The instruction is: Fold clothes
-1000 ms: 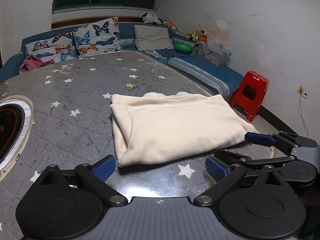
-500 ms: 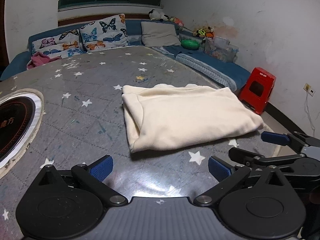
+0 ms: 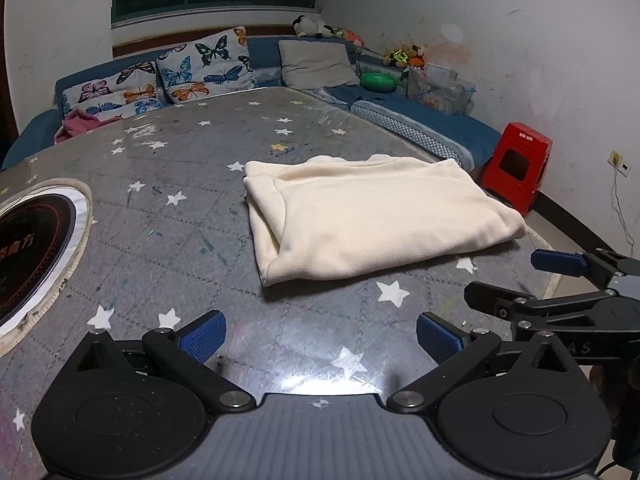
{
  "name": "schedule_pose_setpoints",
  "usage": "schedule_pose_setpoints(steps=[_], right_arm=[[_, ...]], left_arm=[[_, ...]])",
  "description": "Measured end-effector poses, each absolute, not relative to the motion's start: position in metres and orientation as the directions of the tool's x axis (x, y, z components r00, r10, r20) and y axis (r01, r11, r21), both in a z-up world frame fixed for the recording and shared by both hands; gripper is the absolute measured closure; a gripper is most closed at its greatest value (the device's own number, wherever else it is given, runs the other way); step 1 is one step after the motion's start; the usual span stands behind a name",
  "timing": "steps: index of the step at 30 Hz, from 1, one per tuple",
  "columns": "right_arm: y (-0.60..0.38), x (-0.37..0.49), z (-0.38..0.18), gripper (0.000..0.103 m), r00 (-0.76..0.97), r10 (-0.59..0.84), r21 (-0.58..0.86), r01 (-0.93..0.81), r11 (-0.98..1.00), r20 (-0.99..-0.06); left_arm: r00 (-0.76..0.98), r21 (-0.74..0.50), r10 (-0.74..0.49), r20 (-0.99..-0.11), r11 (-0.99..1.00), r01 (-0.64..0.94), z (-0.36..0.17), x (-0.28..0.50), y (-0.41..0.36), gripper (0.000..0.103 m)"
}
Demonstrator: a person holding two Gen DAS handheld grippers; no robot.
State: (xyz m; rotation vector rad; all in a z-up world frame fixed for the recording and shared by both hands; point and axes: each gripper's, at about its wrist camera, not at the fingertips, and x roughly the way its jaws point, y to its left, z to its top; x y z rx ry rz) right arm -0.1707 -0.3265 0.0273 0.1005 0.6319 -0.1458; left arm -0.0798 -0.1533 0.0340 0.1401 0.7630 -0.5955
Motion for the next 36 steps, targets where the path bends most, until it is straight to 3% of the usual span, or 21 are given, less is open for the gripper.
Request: schedule_pose_setpoints(steps=[36], right_arm=[[-0.3211, -0.1703, 0.0272, 0.000, 0.794, -0.140, 0.044, 0.205, 0.978, -0.592]], left_arm=[[0.556, -0.088, -0.447, -0.701, 0.828, 0.554, 0.0278, -0.0840, -0.1519, 0.000]])
